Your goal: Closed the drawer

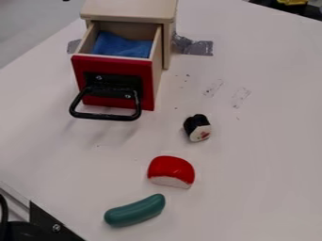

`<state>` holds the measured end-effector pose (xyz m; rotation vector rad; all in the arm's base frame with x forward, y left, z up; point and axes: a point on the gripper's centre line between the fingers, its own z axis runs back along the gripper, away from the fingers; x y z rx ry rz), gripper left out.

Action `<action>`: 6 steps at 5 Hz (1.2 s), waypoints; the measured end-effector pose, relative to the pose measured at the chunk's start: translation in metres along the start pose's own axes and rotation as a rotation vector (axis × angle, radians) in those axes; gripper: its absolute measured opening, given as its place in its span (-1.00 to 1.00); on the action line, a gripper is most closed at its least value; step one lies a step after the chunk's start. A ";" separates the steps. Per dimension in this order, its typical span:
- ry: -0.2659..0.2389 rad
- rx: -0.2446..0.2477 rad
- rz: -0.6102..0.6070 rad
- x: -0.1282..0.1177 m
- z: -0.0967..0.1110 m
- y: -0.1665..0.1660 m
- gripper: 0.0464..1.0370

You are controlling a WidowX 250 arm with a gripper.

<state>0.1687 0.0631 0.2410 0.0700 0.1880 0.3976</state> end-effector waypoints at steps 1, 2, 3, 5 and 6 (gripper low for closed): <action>0.024 0.003 -0.001 0.001 -0.005 -0.001 0.93; 0.074 0.038 0.128 0.020 -0.036 -0.002 0.93; 0.097 0.061 0.205 0.029 -0.059 -0.003 0.93; 0.097 0.115 0.214 0.015 -0.106 0.003 0.93; 0.001 0.069 0.122 -0.001 -0.128 0.000 0.93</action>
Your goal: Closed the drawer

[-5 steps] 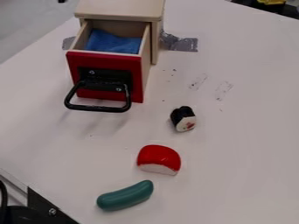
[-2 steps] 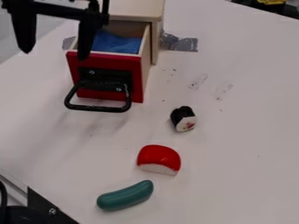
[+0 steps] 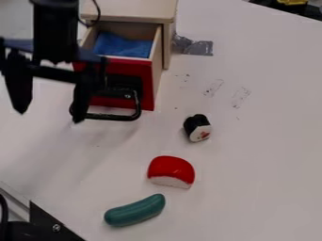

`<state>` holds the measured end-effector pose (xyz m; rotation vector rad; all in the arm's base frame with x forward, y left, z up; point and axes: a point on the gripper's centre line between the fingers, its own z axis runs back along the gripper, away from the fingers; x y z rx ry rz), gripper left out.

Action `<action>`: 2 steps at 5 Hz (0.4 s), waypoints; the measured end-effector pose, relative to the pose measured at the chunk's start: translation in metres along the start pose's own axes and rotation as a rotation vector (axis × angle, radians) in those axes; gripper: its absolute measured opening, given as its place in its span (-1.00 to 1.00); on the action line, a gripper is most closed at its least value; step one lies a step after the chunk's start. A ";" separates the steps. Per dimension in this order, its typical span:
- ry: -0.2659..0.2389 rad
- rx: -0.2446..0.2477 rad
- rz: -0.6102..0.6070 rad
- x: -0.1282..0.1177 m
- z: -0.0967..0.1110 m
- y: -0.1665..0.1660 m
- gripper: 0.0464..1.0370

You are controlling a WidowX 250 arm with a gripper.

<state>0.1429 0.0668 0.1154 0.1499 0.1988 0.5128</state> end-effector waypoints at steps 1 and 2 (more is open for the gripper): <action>-0.001 -0.025 -0.030 -0.002 -0.019 -0.006 0.93; 0.042 0.002 0.005 0.008 -0.039 -0.009 0.93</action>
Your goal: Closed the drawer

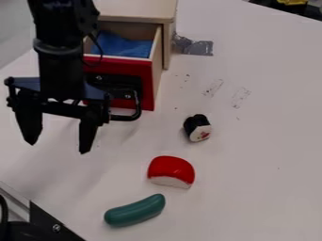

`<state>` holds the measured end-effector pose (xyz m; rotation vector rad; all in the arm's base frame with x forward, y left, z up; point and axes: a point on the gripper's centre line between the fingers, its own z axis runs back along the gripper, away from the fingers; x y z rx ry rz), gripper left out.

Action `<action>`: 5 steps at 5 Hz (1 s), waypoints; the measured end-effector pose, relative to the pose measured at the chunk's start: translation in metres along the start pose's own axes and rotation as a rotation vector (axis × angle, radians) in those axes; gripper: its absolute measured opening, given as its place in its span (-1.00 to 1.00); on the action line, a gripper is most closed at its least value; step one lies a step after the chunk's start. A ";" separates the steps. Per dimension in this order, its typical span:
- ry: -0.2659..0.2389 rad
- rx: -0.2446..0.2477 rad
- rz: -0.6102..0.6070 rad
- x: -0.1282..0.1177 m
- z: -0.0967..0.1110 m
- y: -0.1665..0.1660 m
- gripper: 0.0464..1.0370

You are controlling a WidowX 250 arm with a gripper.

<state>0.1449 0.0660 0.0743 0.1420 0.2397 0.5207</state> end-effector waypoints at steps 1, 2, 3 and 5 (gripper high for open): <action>0.014 -0.005 0.042 0.011 -0.010 -0.006 0.93; 0.000 -0.039 0.067 0.027 -0.007 -0.015 0.93; -0.023 -0.077 0.086 0.041 0.004 -0.022 0.93; -0.197 -0.116 0.224 0.065 0.033 -0.019 0.93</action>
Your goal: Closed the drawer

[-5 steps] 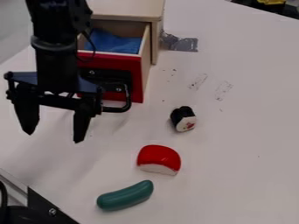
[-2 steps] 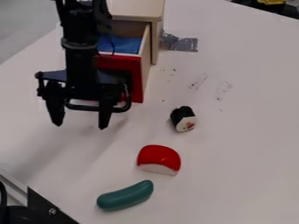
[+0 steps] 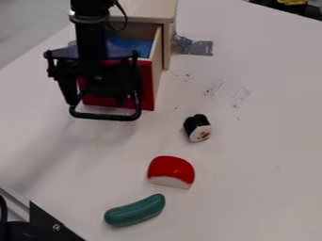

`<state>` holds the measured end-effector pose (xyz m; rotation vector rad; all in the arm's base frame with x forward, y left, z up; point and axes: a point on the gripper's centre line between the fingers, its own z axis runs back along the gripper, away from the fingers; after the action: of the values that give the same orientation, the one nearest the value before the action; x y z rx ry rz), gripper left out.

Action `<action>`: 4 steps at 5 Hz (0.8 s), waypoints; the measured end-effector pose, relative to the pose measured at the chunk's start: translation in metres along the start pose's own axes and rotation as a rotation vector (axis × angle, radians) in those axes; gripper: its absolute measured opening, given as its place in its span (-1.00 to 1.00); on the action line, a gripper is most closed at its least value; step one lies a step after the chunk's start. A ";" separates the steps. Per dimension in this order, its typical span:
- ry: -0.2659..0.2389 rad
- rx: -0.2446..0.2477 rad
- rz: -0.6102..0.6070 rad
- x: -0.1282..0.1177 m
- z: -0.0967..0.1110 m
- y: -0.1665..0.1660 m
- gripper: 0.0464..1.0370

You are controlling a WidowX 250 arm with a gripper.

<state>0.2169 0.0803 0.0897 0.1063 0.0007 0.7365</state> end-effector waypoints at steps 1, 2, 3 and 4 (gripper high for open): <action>-0.017 -0.013 0.049 0.012 0.002 -0.006 0.93; 0.003 0.003 0.114 0.025 -0.010 -0.013 0.93; 0.031 0.032 0.196 0.039 -0.029 -0.021 0.92; 0.019 0.027 0.250 0.051 -0.033 -0.026 0.93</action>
<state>0.2711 0.0982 0.0562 0.1269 0.0158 0.9870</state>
